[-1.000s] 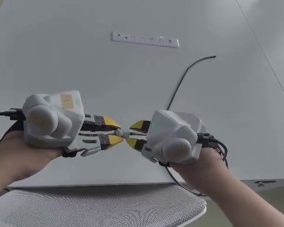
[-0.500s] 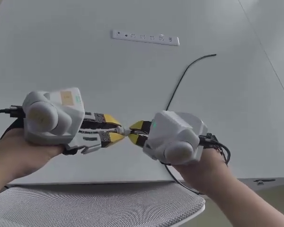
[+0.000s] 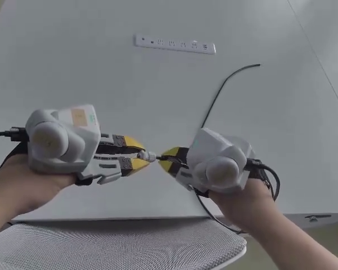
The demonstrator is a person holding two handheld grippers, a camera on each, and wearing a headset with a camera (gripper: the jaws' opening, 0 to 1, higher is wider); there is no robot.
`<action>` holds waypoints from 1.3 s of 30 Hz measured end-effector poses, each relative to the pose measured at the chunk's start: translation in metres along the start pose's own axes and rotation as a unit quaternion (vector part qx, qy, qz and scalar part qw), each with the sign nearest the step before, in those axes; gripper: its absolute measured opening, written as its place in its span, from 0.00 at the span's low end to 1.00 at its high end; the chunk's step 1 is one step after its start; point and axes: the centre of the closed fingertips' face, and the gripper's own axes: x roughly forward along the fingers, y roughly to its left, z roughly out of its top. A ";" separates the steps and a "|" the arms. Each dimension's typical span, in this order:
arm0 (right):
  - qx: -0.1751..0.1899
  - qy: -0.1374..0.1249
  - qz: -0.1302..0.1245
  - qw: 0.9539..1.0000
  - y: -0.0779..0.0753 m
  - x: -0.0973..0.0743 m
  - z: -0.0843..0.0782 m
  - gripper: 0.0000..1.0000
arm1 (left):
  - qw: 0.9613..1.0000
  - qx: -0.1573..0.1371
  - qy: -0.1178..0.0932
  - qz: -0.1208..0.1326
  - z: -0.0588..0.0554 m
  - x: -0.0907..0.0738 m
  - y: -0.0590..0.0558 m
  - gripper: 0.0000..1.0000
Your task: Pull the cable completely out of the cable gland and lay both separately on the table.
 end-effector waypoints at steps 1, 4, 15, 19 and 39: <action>0.005 0.004 0.000 1.000 -0.001 0.001 -0.003 0.00 | 1.000 0.001 0.001 0.000 0.000 0.000 0.000 0.15; 0.018 0.009 0.000 1.000 -0.004 0.002 -0.011 0.00 | 1.000 0.000 0.000 -0.001 0.000 0.001 0.001 0.15; 0.049 0.018 0.009 0.999 -0.001 0.009 -0.019 0.00 | 1.000 0.017 0.008 -0.006 0.000 0.004 0.002 0.15; 0.065 0.021 0.007 0.998 -0.006 0.009 -0.024 0.00 | 1.000 0.010 0.003 -0.002 0.000 0.000 0.006 0.15; 0.055 0.015 0.005 0.998 -0.020 0.018 -0.005 0.00 | 1.000 0.012 0.000 0.018 -0.016 -0.005 0.008 0.15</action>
